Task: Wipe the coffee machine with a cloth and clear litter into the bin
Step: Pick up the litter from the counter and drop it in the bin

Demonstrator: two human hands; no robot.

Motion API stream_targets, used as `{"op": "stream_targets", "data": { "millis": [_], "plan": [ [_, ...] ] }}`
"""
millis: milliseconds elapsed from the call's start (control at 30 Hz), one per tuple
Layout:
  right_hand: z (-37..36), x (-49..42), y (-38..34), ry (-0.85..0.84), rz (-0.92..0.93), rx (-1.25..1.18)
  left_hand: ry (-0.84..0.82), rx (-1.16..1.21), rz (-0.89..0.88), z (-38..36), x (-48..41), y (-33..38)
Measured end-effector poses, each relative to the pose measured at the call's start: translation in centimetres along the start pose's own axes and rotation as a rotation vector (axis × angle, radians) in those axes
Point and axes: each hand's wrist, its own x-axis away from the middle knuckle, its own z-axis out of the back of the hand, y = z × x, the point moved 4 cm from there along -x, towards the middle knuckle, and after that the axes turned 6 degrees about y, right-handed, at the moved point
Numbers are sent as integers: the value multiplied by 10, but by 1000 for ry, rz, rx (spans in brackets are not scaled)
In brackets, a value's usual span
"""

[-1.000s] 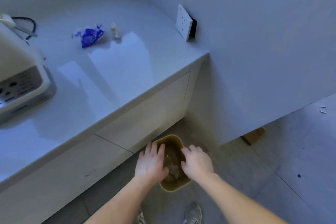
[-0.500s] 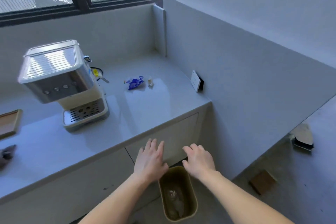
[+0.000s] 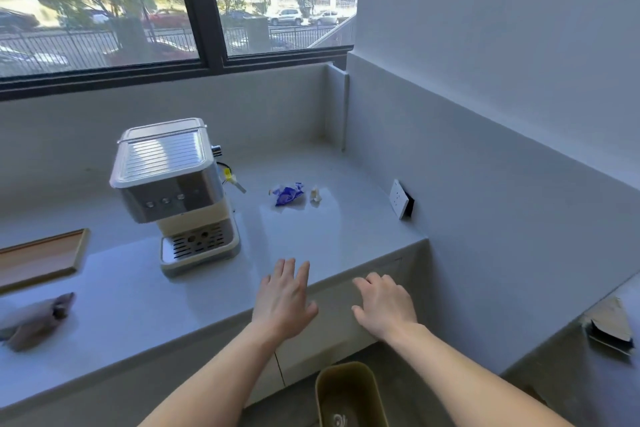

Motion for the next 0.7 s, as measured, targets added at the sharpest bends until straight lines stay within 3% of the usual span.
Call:
{"op": "stream_targets", "data": {
  "millis": [433, 700],
  "plan": [
    [18, -98, -48, -48, -129, 20, -17, -8, -84, 16, -102, -72],
    [10, -149, -28, -122, -101, -40, -13, 5, 43, 13, -140, -79]
  ]
}}
